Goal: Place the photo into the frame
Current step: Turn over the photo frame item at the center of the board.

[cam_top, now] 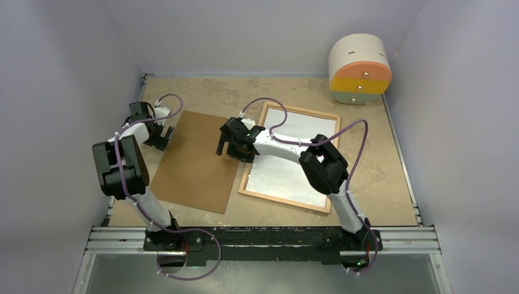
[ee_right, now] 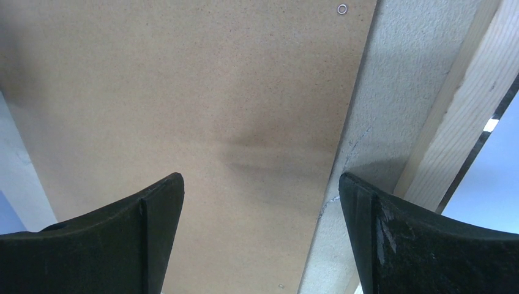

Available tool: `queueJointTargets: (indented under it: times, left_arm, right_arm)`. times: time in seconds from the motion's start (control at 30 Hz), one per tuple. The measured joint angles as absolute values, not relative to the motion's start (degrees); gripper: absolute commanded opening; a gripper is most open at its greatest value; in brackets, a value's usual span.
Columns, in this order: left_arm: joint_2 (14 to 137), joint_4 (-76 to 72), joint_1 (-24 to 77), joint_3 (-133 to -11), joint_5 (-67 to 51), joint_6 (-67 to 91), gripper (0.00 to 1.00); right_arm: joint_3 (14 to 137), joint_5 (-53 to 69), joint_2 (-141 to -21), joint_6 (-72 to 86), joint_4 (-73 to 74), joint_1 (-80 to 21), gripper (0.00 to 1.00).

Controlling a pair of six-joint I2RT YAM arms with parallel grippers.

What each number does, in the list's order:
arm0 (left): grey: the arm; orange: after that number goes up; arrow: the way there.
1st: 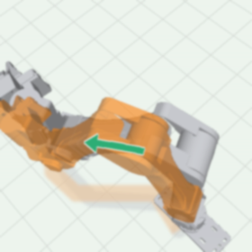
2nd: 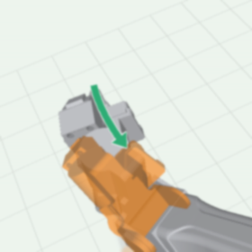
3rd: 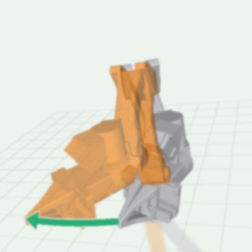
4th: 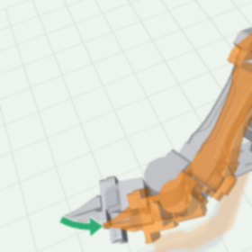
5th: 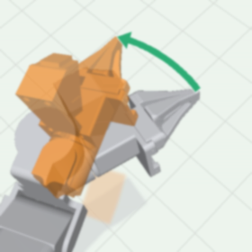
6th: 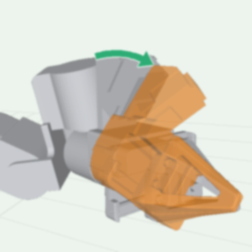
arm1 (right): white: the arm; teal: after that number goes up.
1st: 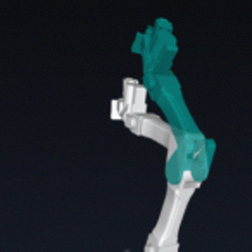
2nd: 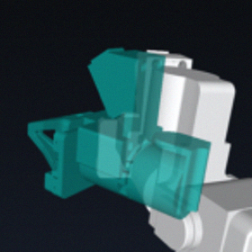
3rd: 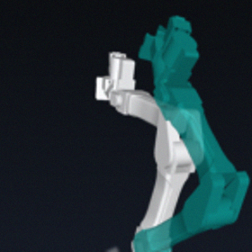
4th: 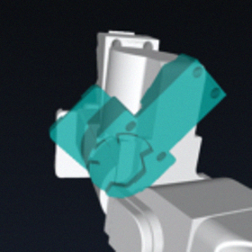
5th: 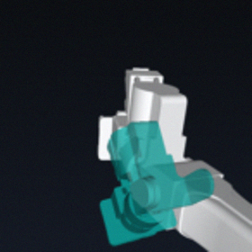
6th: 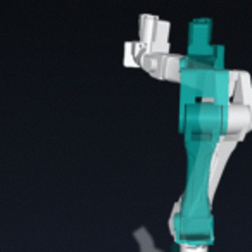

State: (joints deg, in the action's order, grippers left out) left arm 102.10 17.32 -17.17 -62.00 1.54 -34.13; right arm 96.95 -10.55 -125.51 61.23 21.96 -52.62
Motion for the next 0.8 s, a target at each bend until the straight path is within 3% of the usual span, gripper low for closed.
queueJointTargets:
  times: [0.47, 0.8]
  left_arm:
    - [103.3, 18.1, -16.0, -63.4, -2.8, -33.7, 0.94]
    - [106.8, 20.4, -15.1, -67.9, -4.9, -33.7, 0.88]
  right_arm:
    - [97.3, -9.1, -125.9, 68.7, 21.7, -52.4, 0.96]
    - [94.7, -6.3, -124.9, 73.1, 18.9, -51.0, 0.94]
